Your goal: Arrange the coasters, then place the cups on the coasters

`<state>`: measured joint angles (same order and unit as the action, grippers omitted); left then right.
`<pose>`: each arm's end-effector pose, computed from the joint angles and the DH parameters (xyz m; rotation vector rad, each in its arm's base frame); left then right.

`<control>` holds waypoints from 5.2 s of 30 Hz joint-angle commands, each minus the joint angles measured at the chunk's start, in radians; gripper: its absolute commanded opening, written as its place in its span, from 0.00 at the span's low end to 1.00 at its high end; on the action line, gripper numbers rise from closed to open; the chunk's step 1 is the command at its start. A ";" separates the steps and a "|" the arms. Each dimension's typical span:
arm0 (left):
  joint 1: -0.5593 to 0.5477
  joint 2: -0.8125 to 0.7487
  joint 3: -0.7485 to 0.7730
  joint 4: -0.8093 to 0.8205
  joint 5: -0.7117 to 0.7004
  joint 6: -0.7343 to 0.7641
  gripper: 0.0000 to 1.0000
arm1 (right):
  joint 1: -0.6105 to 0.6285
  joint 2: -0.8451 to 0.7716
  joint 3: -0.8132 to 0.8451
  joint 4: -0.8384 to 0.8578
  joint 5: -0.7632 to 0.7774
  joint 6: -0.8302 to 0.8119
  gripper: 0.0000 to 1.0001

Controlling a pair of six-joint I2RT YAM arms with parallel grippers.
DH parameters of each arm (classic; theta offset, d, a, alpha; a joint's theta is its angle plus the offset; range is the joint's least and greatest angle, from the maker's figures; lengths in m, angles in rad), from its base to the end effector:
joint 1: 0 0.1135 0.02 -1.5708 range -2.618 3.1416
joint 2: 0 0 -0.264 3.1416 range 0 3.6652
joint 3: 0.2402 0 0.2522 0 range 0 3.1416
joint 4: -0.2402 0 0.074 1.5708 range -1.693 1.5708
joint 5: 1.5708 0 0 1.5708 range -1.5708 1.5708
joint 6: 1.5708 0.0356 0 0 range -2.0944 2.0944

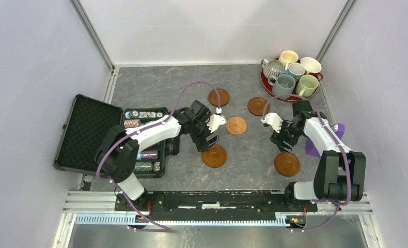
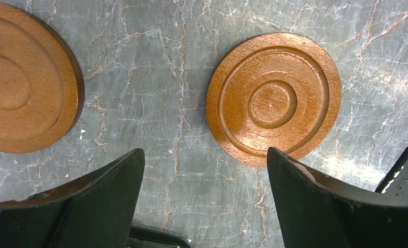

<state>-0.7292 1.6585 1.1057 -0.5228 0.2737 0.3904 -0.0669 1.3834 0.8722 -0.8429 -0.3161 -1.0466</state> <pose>0.2431 -0.2301 0.2037 1.4913 2.2052 -0.4745 0.2372 -0.0048 0.2001 -1.3526 2.4342 0.2167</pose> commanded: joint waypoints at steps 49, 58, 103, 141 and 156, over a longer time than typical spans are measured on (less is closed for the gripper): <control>-0.178 0.200 0.040 0.149 0.016 -0.084 0.74 | 0.062 0.193 0.005 0.289 -0.069 0.011 0.56; -0.203 0.244 0.095 0.145 0.021 -0.098 0.73 | 0.062 0.179 0.016 0.262 -0.087 0.007 0.57; 0.096 0.546 0.666 0.083 -0.320 -0.148 0.89 | 0.061 0.193 0.210 0.391 -0.226 0.352 0.70; 0.156 0.414 0.389 0.055 -0.083 -0.269 0.69 | 0.061 0.184 0.215 0.380 -0.224 0.355 0.69; 0.159 0.182 0.425 -0.024 -0.106 -0.206 1.00 | 0.061 0.199 0.328 0.494 0.071 0.409 0.66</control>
<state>-0.5690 1.9514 1.5085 -0.5083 0.1501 0.1677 -0.0082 1.5776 1.1149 -0.4213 -0.4004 -0.6407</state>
